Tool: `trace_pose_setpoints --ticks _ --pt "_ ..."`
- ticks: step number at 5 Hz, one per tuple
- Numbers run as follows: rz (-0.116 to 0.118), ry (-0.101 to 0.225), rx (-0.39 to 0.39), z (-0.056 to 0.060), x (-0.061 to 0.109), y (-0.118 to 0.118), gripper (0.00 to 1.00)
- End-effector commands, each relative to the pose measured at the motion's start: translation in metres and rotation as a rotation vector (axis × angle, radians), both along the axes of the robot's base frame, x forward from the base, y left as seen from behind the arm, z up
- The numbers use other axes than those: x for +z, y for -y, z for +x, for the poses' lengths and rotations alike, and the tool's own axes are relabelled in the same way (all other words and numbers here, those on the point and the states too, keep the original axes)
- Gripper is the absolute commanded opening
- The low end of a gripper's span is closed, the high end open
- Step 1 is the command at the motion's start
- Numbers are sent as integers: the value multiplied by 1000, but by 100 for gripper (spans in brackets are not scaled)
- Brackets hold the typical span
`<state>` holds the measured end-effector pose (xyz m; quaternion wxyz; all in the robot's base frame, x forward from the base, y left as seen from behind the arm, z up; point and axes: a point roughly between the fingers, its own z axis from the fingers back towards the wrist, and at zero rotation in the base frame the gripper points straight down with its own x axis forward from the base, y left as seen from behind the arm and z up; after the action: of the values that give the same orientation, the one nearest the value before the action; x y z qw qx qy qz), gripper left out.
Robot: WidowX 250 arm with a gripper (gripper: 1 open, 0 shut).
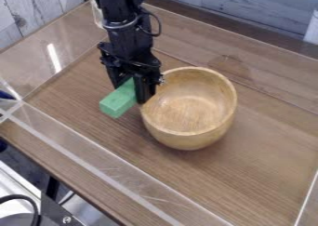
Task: Remove the green block from inside the brown bowl and put it on the table
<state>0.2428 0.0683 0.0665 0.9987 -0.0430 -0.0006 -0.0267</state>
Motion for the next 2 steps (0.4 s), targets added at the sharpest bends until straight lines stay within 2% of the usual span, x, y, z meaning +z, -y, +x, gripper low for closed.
trace_pose_setpoints --ticks 1,2 --pt "17 9 10 7 -2 -8 0" --pt "22 -1 20 9 -10 -12 0"
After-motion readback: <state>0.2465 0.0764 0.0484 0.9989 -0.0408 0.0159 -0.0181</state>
